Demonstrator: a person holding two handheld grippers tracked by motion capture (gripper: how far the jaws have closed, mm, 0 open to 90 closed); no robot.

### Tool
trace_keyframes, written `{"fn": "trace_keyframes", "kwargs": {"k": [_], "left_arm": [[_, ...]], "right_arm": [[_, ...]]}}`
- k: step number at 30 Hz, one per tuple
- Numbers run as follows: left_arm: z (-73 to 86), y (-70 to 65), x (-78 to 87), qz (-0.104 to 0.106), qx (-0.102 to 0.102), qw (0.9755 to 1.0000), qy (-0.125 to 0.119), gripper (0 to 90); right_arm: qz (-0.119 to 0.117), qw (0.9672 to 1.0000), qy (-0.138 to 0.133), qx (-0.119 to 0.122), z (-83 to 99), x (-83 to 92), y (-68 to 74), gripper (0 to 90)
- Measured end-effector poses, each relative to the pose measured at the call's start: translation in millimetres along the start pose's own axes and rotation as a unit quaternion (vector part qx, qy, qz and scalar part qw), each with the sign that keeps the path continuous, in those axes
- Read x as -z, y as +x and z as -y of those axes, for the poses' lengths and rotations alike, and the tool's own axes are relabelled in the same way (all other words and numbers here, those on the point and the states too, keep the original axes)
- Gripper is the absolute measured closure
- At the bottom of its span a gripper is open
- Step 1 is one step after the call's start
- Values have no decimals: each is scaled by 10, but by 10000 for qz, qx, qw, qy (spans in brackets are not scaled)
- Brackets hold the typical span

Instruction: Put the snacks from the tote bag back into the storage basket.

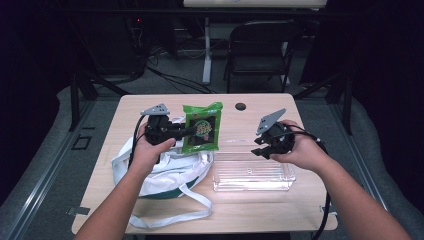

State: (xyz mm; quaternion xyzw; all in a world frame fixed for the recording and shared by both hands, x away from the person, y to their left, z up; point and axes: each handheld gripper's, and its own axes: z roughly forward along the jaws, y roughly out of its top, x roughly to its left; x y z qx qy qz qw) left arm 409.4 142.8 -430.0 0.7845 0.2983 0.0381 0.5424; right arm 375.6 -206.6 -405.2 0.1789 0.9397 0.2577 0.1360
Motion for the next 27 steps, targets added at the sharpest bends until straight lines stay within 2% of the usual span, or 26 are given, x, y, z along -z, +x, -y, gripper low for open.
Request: {"fn": "trace_keyframes", "kwargs": {"k": [8,18,23,27], "left_arm": [[-62,-20,-125,146,28,9999,-4,716],[-105,-57,-346,300,23,9995,58,716],[-107,-70,-457,352,15,9993,106,716],[-109,-76,-524,384,11,9992,115,717]], "right_arm": [[-81,9999,52,91,-133,49,-84,597],[-238,9996,175,16,-268,73,-217,595],[-249,9993,266,36,-328,69,-284,590],[-166,9996,219,93,-368,82,-339,572]]}}
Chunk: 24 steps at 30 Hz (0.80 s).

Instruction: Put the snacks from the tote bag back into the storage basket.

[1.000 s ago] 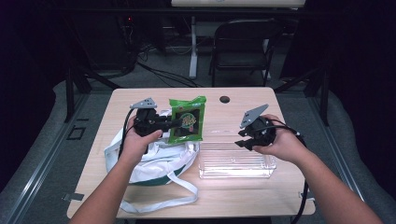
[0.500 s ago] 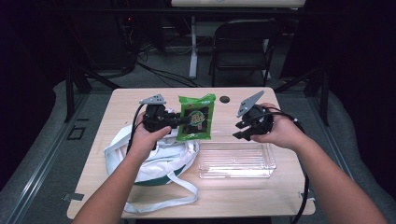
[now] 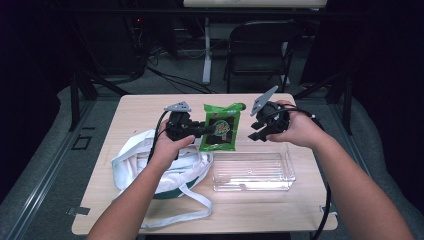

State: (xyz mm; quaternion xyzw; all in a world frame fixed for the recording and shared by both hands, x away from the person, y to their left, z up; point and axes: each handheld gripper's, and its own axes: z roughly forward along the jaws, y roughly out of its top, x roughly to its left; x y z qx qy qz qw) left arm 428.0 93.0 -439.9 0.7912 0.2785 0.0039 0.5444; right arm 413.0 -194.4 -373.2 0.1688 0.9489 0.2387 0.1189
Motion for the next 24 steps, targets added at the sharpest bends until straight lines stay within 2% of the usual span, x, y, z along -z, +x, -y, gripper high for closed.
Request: {"fn": "trace_keyframes", "kwargs": {"k": [8,18,24], "left_arm": [[-3,-15,-100,72,-107,9999,79,717],[5,-51,-197,189,-284,9992,215,718],[3,-82,-246,219,-345,9988,269,718]], "right_arm": [[211,9995,44,230,-101,84,-81,562],[478,9976,80,500,-252,170,-98,518],[506,9968,41,615,-336,200,-80,490]]}}
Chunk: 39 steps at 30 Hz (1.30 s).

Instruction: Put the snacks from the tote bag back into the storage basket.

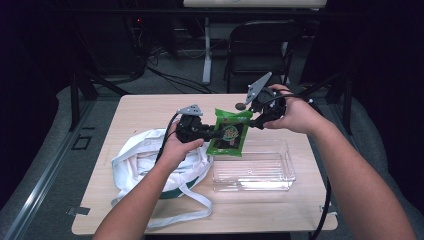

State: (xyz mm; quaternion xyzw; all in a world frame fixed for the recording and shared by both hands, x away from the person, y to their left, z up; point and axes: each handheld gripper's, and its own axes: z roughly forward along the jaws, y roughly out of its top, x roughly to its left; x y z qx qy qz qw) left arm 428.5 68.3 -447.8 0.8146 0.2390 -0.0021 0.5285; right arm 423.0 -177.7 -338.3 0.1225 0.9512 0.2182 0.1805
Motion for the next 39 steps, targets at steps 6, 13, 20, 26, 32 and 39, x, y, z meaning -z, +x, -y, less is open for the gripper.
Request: {"fn": "trace_keyframes", "kwargs": {"k": [6,13,20,26,32,39], "left_arm": [[-15,-42,-42,77,-64,9999,12,718],[-19,-73,-73,198,-154,9997,17,719],[-33,-109,-88,290,-241,9993,-48,719],[-46,-151,-94,367,-344,9987,-85,719],[-48,-162,-94,373,-431,9983,-100,719],[-46,-166,-97,377,-488,9981,-68,719]], "right_arm": [[-42,9999,88,123,-74,-37,15,457],[-99,9997,112,199,-116,-77,34,442],[-212,9992,191,295,-150,-154,69,442],[-374,9987,250,247,-150,-210,82,475],[-554,9978,294,232,-146,-251,90,504],[-782,9962,368,142,-145,-279,95,584]]}}
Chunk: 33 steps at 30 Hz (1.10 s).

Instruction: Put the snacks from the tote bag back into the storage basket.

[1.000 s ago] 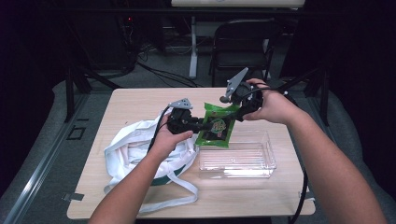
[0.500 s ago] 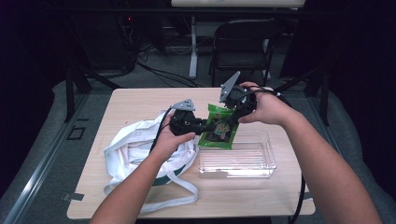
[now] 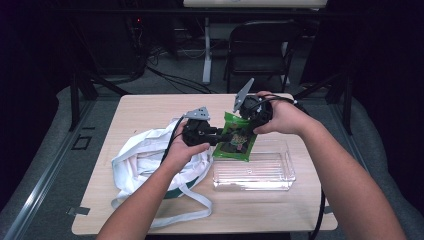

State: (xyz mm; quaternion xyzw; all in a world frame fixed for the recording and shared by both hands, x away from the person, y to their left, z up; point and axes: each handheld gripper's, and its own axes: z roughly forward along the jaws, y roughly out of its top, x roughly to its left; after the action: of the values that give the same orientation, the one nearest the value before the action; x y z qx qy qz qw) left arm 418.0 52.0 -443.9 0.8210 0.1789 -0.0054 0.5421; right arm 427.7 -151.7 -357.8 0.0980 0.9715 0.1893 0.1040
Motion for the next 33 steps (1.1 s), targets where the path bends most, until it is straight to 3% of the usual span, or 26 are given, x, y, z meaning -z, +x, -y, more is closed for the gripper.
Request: {"fn": "trace_keyframes", "kwargs": {"k": [8,18,23,33], "left_arm": [[12,12,-19,-6,24,10000,35,710],[17,0,-52,-45,42,9999,146,652],[15,16,-45,-66,254,9996,125,591],[24,47,-19,-172,383,9989,187,472]], "right_arm": [[-144,9999,84,-12,-2,-3,-1,669],[-228,9991,274,230,-15,17,39,731],[-201,9990,295,283,-28,34,46,736],[-156,9986,406,312,-31,13,46,737]]}}
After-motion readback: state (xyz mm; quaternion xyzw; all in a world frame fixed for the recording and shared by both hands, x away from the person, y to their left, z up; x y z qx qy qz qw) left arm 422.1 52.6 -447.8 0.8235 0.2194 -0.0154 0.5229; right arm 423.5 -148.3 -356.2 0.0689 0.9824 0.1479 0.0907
